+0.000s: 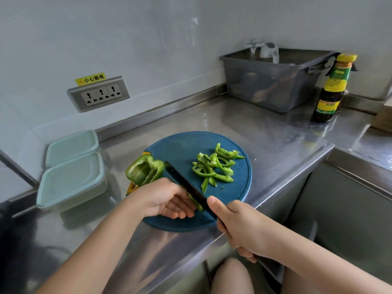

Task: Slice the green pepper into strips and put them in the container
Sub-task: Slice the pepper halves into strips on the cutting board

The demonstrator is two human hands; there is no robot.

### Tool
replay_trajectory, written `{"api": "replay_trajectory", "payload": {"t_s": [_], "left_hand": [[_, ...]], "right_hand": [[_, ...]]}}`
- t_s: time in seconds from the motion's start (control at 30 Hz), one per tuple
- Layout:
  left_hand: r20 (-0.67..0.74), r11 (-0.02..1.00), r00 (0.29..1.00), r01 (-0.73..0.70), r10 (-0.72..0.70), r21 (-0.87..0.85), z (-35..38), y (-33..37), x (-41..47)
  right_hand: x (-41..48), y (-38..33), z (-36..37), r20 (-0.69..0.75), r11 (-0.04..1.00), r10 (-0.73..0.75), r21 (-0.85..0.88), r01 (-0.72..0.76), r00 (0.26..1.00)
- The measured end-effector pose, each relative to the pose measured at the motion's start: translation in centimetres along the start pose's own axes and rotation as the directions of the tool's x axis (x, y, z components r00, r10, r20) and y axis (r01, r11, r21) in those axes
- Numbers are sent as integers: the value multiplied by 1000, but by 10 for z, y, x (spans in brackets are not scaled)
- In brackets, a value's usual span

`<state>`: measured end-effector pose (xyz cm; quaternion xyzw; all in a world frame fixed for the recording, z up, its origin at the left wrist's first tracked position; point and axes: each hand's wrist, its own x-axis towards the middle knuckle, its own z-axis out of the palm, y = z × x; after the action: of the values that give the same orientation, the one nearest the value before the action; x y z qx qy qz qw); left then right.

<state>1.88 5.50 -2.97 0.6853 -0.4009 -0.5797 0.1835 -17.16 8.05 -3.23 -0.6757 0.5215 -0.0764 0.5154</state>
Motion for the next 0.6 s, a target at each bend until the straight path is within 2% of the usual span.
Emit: {"api": "replay_trajectory", "payload": {"t_s": [0.23,0.43,0.6], "left_hand": [[15,1000,1000,-6,6,6,-1,2,-1],[39,1000,999,-10,9,16,-3,1,1],[53,1000,998,-25,24,16,-4,1,3]], "right_hand": [[8,-1,2,20,998,9,-57,-8,1000],[9,-7,-6,103,997,57,46,-62,993],[15,-16,-2,74,994,99,-58,-95,992]]}}
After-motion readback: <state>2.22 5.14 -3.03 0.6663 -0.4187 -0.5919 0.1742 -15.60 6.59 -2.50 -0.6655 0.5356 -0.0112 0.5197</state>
